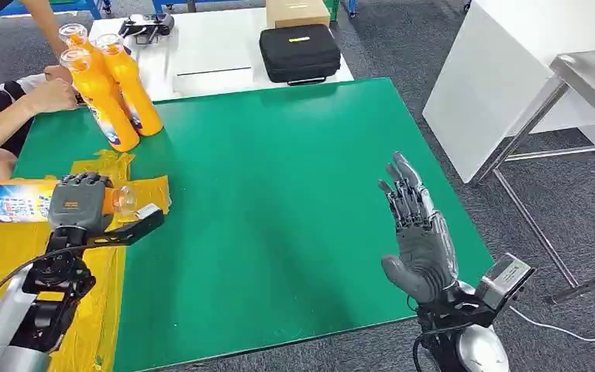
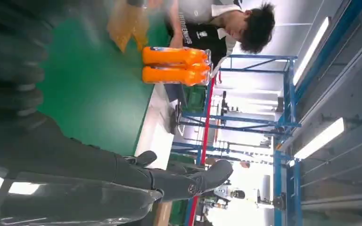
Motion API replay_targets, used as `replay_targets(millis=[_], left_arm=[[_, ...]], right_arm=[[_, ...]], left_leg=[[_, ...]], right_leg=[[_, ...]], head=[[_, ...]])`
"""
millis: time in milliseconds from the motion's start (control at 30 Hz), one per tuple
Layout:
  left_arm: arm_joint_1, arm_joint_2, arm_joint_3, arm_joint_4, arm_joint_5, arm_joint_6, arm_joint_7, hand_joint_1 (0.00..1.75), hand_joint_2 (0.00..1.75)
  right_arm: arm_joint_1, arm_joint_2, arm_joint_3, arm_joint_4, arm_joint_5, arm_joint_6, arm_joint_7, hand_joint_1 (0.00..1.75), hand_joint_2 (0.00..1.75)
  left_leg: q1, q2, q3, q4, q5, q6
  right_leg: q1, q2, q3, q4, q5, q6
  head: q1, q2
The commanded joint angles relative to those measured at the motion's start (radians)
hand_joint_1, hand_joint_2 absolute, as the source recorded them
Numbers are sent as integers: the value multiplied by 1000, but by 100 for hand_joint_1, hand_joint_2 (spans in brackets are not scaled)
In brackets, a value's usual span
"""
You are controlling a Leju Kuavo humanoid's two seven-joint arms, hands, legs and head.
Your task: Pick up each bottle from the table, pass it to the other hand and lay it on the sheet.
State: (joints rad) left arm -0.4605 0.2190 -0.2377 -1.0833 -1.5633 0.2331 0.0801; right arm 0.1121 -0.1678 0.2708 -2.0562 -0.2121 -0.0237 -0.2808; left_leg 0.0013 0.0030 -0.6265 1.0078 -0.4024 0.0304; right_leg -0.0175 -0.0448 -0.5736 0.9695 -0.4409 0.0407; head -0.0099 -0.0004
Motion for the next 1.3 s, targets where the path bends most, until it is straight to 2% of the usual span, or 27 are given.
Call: replay_targets(millis=[33,133,167,200,300,333,367,533,600,733,767,933,1100,1133,1167,1200,1300], left_arm=[[-121,-5,-82,233,-8,-11,5,175,175],[-161,-20,-88,319,-3,-29,27,175,175],[-173,-24,-84,357,4,-25,36,175,175],[-174,-25,-82,366,8,-23,36,175,175],[-181,-37,-79,409,24,-3,21,175,175],[-184,-48,-73,429,31,20,29,155,175],[-181,-53,-67,429,40,30,30,2,175],[-154,-75,-40,407,90,23,20,0,175],[-144,-90,-16,389,146,14,-5,0,175],[-124,-102,12,361,237,9,-41,0,175],[-123,-103,16,360,247,9,-47,0,175],[-123,-103,16,360,247,9,-47,0,175],[-84,-128,42,280,413,-13,-120,0,175],[-69,-133,42,240,469,-16,-136,0,175],[-55,-140,48,204,510,-5,-155,0,175],[-34,-143,51,149,568,-5,-177,0,175],[73,-175,104,-130,938,-78,-294,0,175]], right_arm=[[-1,30,-26,21,10,1,10,0,175],[13,32,-22,26,41,22,24,0,175],[14,32,-20,32,47,33,25,0,175],[12,33,-19,37,47,34,26,0,175],[2,37,-19,50,47,38,27,0,175],[5,42,-21,50,47,39,27,0,175],[10,44,-22,47,49,39,28,0,175],[5,73,-28,29,56,34,54,0,175],[-7,79,-34,31,69,15,72,0,175],[-5,76,-37,42,71,-12,88,0,175],[-5,76,-36,42,71,-12,88,0,0],[-5,76,-36,42,71,-12,88,0,0],[-11,67,-31,42,98,-49,91,0,0],[-6,65,-32,40,99,-58,91,0,0],[1,64,-34,37,99,-63,90,0,0],[12,63,-36,31,102,-70,85,0,0],[44,60,-45,14,139,-112,45,0,0]], left_leg=[[1,-2,7,-1,-3,-2],[0,-2,3,-1,-1,-1],[1,-4,10,-1,-4,-3],[1,-2,4,-1,-1,-2],[1,-1,4,-1,-1,-1],[1,-1,3,-1,-1,-1],[1,-1,4,-1,-1,-2],[1,-2,6,-1,-3,-2],[0,-1,3,-1,-1,-1],[1,-1,10,-1,-4,-3],[1,-1,4,-1,-1,-1],[1,-1,5,-1,-2,-2],[0,0,5,-1,-2,-2],[0,0,3,-1,-2,-1],[1,0,10,-1,-5,-2],[1,-1,4,0,-2,-1],[1,-1,5,0,-3,-1]], right_leg=[[0,2,8,-2,-3,-3],[0,-1,4,-1,-2,-2],[1,1,12,-2,-5,-4],[1,0,6,-2,-2,-2],[0,1,4,-1,-1,-2],[0,1,3,-1,-1,-1],[1,2,5,-2,-1,-2],[1,2,8,-2,-3,-2],[0,1,4,-1,-1,-1],[0,4,12,-2,-4,-3],[0,2,5,-1,-1,-2],[0,3,6,-1,-2,-2],[0,3,6,-2,-2,-2],[0,2,4,-1,-1,-1],[0,5,12,-2,-4,-3],[0,2,5,-1,-2,-2],[0,2,7,-2,-3,-2]], head=[[0,0],[0,0],[0,0],[1,0],[0,0],[1,0],[0,0],[0,0],[0,0],[0,0],[0,0],[0,0],[0,0],[0,0],[0,0],[0,0],[0,0]])
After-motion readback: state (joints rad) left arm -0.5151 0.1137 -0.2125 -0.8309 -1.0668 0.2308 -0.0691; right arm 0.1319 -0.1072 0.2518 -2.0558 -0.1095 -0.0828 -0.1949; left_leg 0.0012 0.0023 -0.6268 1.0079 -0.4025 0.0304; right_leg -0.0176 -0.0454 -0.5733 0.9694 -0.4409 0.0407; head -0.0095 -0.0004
